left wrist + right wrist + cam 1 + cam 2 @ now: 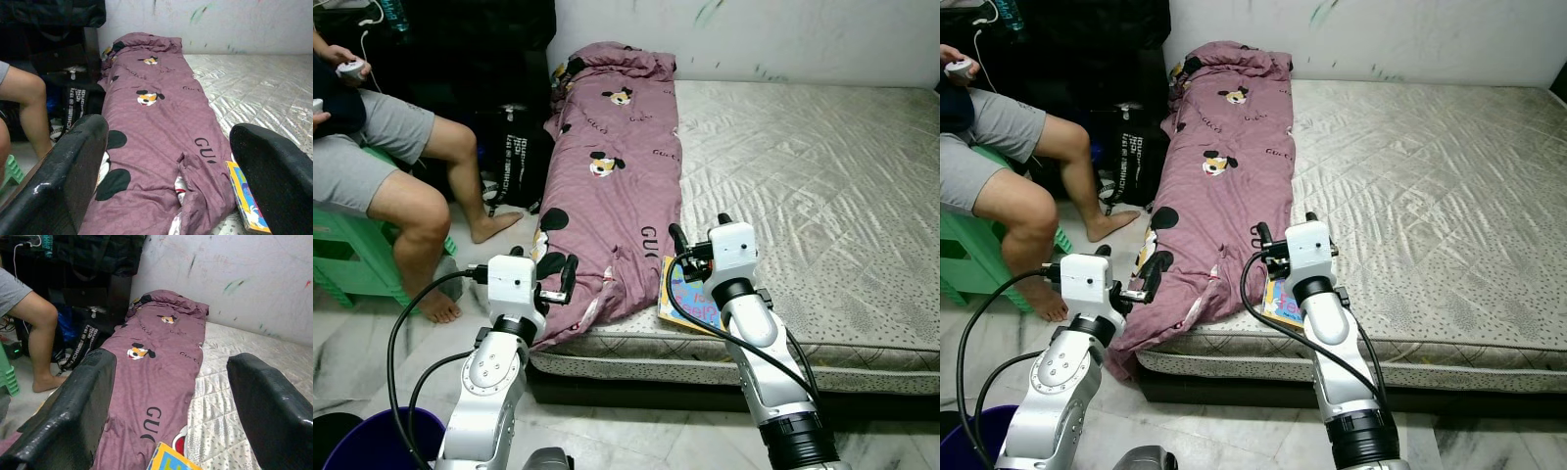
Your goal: Clean up the room
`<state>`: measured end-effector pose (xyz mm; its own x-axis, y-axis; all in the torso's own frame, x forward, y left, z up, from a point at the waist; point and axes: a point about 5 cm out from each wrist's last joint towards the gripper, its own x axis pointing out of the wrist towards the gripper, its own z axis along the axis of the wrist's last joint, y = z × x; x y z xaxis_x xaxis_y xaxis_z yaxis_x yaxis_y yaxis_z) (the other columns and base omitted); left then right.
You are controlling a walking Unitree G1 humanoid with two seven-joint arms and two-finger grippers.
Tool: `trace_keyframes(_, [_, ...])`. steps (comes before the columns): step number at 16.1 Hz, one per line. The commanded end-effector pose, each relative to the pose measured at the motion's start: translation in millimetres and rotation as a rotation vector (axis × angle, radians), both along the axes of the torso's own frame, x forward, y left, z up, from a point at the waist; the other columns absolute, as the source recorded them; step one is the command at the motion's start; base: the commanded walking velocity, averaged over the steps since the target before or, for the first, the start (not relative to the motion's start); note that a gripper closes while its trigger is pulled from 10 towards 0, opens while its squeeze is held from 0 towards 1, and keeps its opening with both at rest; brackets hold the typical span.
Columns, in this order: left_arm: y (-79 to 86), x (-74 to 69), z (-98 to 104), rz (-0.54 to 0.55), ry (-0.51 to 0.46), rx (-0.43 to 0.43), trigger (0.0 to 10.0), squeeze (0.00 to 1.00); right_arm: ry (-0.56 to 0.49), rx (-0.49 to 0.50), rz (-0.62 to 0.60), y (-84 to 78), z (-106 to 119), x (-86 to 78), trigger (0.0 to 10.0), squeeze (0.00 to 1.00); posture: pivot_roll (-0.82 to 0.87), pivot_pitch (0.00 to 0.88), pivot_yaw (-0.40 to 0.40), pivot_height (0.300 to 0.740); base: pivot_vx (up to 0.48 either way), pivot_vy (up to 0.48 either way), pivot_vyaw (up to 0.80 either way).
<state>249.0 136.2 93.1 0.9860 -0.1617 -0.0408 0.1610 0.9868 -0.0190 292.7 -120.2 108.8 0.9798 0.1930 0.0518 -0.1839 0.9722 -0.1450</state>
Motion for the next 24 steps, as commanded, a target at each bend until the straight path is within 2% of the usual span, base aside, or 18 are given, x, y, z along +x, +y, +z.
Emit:
trace_keyframes(1, [1.5,0.9,2.4,-0.005,-0.009,0.003,10.0,0.00,-0.001,0.003,0.001,0.6,0.7,1.3,10.0,0.00,0.07,0.000,-0.032,0.740,0.000,0.000,0.00])
trace_keyframes(14, [1.2,1.0,2.7,-0.014,-0.011,0.001,10.0,0.00,0.007,0.007,0.002,1.5,0.2,1.8,10.0,0.00,0.07,0.000,-0.030,0.740,0.282,0.000,0.00])
trace_keyframes(24, [-0.3,2.5,2.2,-0.012,-0.008,0.012,10.0,0.00,0.012,-0.001,0.007,2.3,-0.6,2.5,10.0,0.00,0.08,0.000,-0.033,0.740,0.000,0.000,0.07])
